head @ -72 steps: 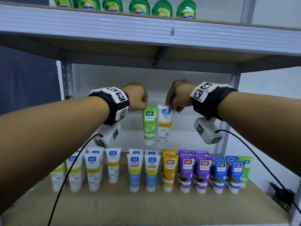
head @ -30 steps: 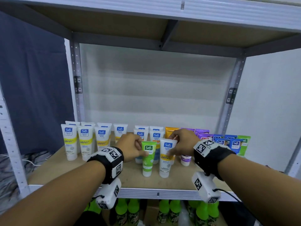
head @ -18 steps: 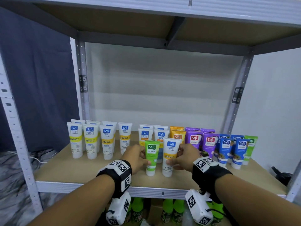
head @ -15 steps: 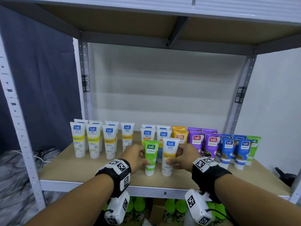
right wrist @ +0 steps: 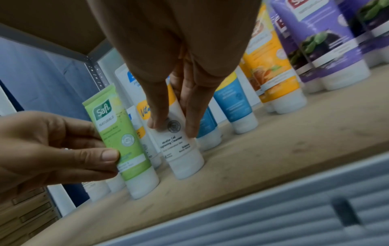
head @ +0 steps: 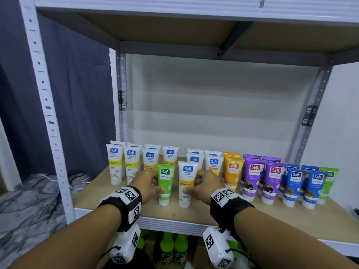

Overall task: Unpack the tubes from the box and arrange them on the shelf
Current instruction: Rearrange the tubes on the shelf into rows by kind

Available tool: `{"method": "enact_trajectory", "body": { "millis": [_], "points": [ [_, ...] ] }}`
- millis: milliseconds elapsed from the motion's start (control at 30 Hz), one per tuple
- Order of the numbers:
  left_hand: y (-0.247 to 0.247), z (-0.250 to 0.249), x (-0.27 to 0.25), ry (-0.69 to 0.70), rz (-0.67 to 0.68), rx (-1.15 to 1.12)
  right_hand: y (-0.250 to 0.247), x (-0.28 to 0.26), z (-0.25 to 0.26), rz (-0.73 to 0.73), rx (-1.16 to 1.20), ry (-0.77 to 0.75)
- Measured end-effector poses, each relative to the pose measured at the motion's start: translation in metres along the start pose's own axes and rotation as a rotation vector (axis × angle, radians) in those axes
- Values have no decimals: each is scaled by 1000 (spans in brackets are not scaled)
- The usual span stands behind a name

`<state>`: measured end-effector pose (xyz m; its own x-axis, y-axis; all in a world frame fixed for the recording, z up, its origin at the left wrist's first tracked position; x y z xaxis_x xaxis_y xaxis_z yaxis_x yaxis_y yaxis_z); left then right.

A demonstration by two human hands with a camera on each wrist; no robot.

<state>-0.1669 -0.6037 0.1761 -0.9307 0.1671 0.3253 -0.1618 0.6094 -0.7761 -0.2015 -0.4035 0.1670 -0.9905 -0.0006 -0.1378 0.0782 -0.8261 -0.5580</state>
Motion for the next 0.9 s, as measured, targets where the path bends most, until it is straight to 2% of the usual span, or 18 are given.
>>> {"method": "enact_trajectory", "body": {
  "millis": [200, 667, 900],
  "points": [
    [-17, 22, -7, -57, -19, 3, 20, 2, 18, -62, -54, -42],
    [-30, 41, -7, -44, -61, 13, 54, 41, 37, -185, -116, -25],
    [-30, 45, -6, -30, -87, -2, 64, 54, 43, -195, -160, -24]
  ]
}}
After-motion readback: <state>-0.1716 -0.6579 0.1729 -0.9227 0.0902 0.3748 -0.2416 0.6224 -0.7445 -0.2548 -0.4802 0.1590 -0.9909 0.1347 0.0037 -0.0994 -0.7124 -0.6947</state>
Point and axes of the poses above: each hand's wrist, its own x-axis towards the middle knuckle, its own y-axis out of the palm, z = x × y, the point moved 5 cm from there along x, towards the middle knuckle, and after that the axes turned 15 degrees about y, right-handed, at the moved point
